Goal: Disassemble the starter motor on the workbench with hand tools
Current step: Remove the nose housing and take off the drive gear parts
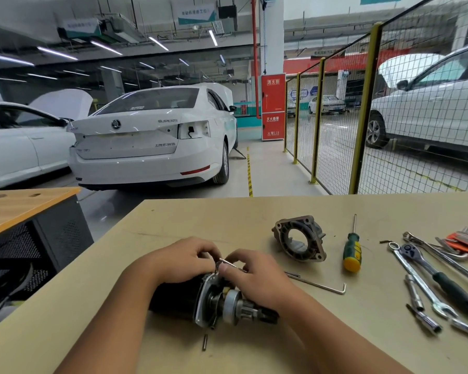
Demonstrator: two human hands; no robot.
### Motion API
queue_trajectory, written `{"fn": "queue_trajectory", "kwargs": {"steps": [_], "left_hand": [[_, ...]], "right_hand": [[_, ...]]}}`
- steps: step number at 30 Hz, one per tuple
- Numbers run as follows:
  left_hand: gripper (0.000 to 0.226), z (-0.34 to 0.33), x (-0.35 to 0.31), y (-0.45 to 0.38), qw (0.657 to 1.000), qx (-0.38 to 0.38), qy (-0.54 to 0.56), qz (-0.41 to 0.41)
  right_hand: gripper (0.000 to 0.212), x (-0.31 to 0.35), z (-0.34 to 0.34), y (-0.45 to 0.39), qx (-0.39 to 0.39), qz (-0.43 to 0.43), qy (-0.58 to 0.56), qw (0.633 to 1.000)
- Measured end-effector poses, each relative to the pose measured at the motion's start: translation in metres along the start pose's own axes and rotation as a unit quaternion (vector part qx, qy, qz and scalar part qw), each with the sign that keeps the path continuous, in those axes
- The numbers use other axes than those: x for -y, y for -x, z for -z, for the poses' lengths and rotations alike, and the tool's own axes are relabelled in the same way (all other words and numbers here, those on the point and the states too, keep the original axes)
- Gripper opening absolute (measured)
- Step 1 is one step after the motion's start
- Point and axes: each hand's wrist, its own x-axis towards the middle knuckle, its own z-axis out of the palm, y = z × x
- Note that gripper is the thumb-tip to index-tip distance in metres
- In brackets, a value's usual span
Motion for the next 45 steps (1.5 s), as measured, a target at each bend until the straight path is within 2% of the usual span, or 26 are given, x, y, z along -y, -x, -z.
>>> {"fn": "queue_trajectory", "kwargs": {"steps": [6,11,13,15,19,23,25,28,38,43,45], "left_hand": [[0.037,0.001,-0.001,-0.003,0.997,-0.05,-0.045,0.032],[0.038,0.002,0.002,-0.002,0.993,-0.076,-0.066,0.054],[0.04,0.004,0.004,-0.002,0.992,-0.084,-0.065,0.062],[0.044,0.006,0.006,-0.002,0.991,-0.096,-0.067,0.068],[0.039,0.009,0.013,-0.003,0.988,-0.116,-0.072,0.078],[0.025,0.013,0.02,-0.003,0.988,-0.122,-0.066,0.069],[0.013,0.013,0.023,-0.001,0.99,-0.119,-0.051,0.061],[0.015,0.014,0.025,-0.001,0.992,-0.115,-0.033,0.045],[0.013,0.015,0.025,0.0,0.99,-0.132,-0.043,0.03],[0.01,0.012,0.023,-0.002,0.986,-0.158,-0.051,0.026],[0.012,0.01,0.02,-0.003,0.979,-0.191,-0.071,0.032]], "right_hand": [[0.035,0.002,0.004,-0.002,0.014,-0.005,0.018,1.0],[0.024,0.001,0.009,0.0,0.0,-0.035,-0.065,0.997],[0.032,0.001,0.015,0.003,0.01,-0.04,-0.115,0.993],[0.045,0.0,0.023,0.005,0.036,-0.024,-0.119,0.992],[0.051,-0.003,0.039,0.008,0.138,0.015,-0.08,0.987],[0.055,-0.004,0.042,0.007,0.169,0.036,-0.012,0.985],[0.062,-0.004,0.036,0.007,0.169,0.038,0.044,0.984],[0.062,-0.005,0.029,0.007,0.146,0.043,0.081,0.985],[0.068,-0.019,0.038,0.001,0.128,0.054,-0.005,0.99],[0.052,-0.023,0.042,-0.001,0.143,0.05,-0.016,0.988],[0.05,-0.023,0.043,-0.002,0.148,0.045,-0.026,0.988]]}}
